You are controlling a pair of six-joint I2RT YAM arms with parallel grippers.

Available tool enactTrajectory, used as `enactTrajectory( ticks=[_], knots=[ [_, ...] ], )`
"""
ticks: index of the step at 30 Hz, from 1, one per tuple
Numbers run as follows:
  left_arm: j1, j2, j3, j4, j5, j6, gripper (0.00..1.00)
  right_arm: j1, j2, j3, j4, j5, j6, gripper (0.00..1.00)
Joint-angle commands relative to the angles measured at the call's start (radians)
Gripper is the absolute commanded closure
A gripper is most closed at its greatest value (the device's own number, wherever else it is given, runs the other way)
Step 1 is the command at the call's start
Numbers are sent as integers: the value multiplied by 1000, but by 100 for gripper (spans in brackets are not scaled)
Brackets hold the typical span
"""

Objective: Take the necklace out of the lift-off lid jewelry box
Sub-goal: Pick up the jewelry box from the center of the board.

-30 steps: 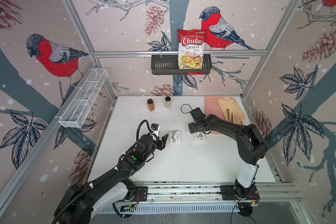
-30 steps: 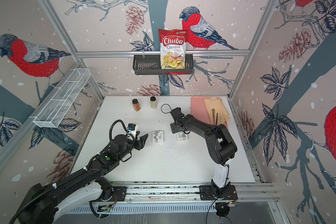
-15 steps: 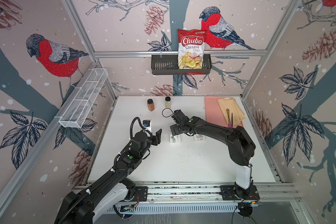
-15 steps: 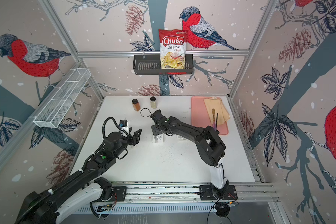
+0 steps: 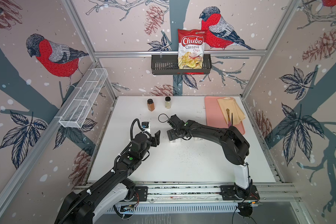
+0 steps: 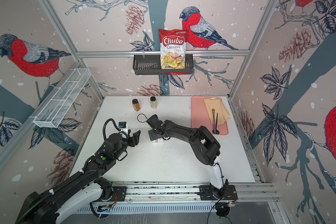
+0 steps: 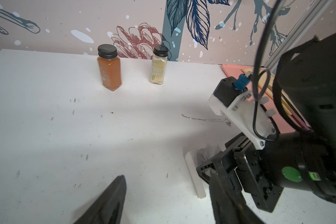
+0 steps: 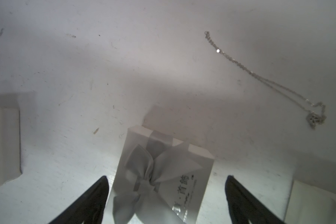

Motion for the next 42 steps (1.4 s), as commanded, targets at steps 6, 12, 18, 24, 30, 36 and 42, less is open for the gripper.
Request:
enactTrajectory(
  ticks=[6,12,18,24,30,36,42],
  knots=[
    [3,7,2,20,-5,-8,28,4,27,-5,14,-13,21,10],
    [4,4,-4,21,0,-15,28,6,49,6,1,-19,7,12],
    [4,6,-13,28,-3,-18,28,3,36,-4,-10,-7,-7,20],
    [9,42,-11,67,125,-14,28,-17,-1,-43,1,-59,-48,24],
    [11,65,-11,126,250,-23,26,-95,-134,-169,94,-233,-99,25],
    [19,112,-16,196,374,-27,23,-163,-251,-267,134,-355,-141,26],
    [39,142,-36,384,588,-107,14,-226,-411,-360,226,-556,-190,27]
  ],
)
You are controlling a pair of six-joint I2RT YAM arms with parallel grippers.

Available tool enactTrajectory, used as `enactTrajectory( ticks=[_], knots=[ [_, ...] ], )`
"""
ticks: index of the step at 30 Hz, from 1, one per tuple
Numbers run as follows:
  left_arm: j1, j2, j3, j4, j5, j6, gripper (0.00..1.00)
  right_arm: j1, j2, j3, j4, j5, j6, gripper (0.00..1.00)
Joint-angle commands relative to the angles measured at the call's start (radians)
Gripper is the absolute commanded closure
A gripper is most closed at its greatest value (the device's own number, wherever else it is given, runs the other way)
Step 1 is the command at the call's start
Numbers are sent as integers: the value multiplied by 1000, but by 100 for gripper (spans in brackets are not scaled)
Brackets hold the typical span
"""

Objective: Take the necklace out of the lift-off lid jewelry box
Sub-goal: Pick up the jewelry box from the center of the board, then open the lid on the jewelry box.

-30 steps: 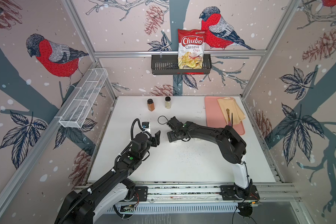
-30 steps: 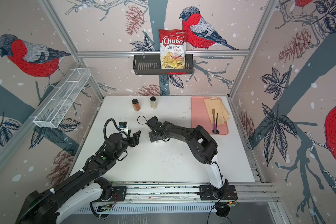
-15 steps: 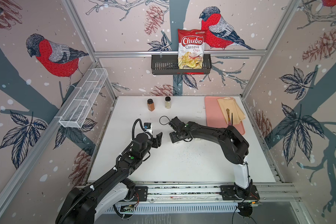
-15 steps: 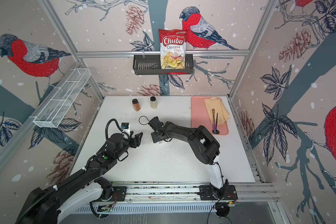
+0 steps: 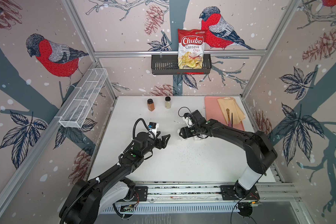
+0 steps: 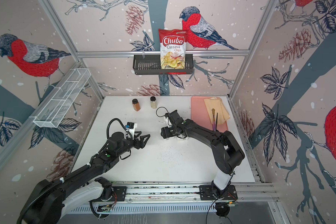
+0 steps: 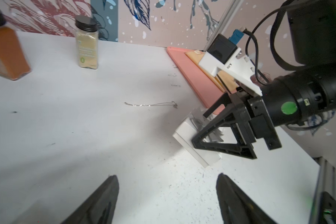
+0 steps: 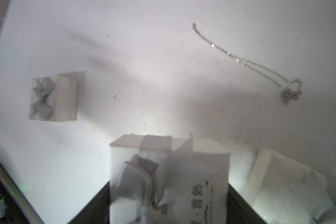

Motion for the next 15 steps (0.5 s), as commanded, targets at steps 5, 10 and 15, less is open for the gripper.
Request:
enactTrajectory(
  ticks=[5,10,15],
  knots=[
    [30,31,7,388,327,-153,15,-65,-208,-74,171,-340,-69,26],
    [29,117,19,677,463,-273,15,-121,-340,-114,272,-518,-41,26],
    [30,247,56,977,536,-441,15,-161,-427,-161,376,-636,6,26]
  ],
)
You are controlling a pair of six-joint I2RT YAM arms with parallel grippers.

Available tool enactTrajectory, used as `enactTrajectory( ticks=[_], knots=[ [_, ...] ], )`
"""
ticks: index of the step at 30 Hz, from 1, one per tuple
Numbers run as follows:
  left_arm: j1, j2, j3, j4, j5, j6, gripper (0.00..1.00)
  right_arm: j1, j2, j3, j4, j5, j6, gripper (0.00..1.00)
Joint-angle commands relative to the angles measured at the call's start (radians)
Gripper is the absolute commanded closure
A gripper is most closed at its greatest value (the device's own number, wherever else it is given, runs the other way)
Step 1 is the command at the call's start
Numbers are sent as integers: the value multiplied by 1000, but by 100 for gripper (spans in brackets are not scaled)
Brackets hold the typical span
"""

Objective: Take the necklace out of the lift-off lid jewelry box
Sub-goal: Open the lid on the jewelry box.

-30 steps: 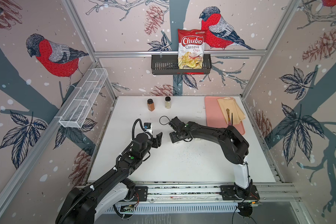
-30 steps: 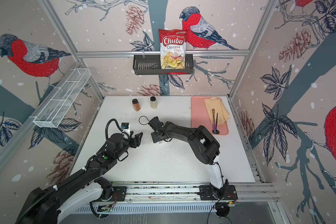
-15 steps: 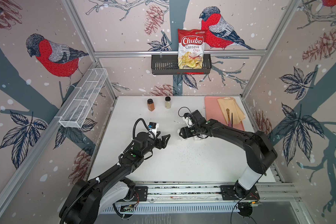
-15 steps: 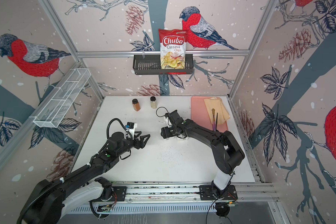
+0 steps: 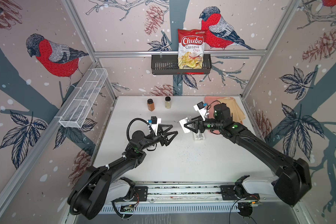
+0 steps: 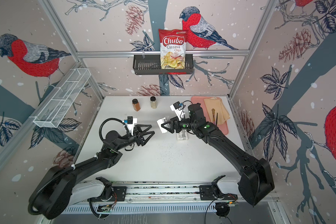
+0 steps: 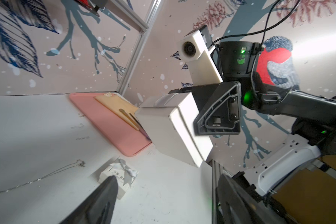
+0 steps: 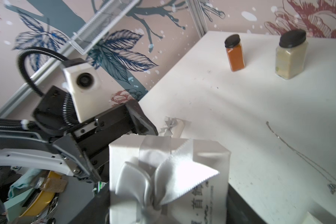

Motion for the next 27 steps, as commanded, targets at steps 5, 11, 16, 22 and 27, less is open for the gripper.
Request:
enactTrajectory(
  ticks=[5,11,16,22,27],
  knots=[
    [0,199,86,566,140,-323,13,-11,-67,-36,151,-202,43,26],
    [-31,284,147,686,200,-403,11,-11,-80,-54,215,-272,59,27],
    [-47,265,151,663,195,-377,11,-11,-71,-56,228,-292,59,27],
    [-76,239,156,610,207,-309,11,-11,-55,-58,258,-317,77,28],
    [-89,238,160,594,204,-288,8,-10,-54,-63,276,-337,89,28]
  ],
)
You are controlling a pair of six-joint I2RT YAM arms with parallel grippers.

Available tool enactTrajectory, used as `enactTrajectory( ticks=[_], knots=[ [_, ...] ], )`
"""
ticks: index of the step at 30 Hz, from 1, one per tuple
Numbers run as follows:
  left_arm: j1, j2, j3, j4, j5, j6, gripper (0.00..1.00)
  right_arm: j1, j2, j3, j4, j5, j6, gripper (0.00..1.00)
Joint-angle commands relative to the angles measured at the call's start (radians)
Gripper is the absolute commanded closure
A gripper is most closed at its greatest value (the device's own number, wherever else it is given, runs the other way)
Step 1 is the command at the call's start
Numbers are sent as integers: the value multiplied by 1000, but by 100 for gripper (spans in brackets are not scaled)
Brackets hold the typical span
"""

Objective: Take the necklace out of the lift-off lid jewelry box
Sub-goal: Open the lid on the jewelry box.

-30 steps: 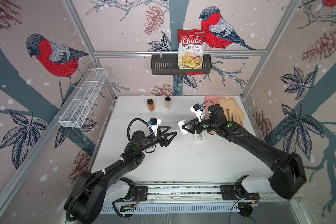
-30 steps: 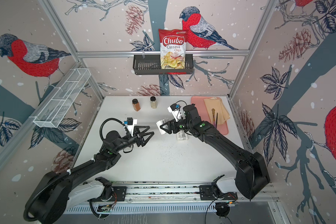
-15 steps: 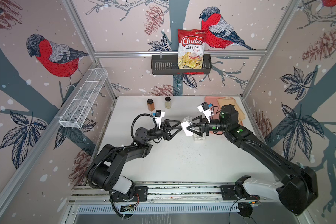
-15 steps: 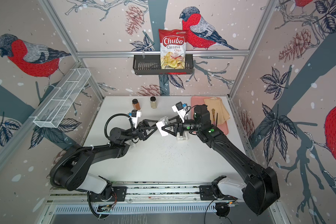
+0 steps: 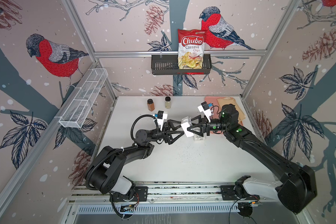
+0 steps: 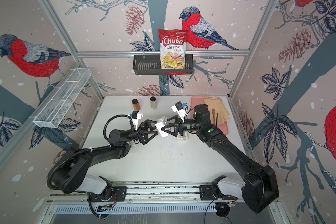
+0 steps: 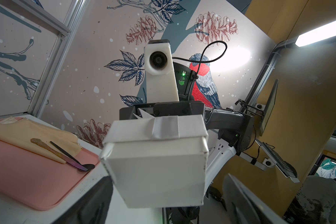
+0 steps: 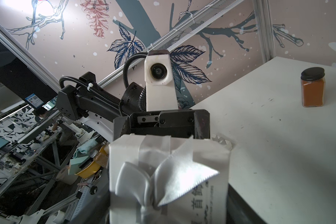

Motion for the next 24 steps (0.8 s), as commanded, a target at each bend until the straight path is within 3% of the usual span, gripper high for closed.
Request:
enactTrajectory(
  ticks=[1,6,24],
  knots=[
    [-8,-3,15,116,19,25,8,2,1,-5,54,-33,22,28],
    [-17,3,20,110,16,26,8,4,-7,-15,61,-34,26,28],
    [-24,32,41,98,7,10,29,1,-22,-20,7,16,-26,28]
  ],
)
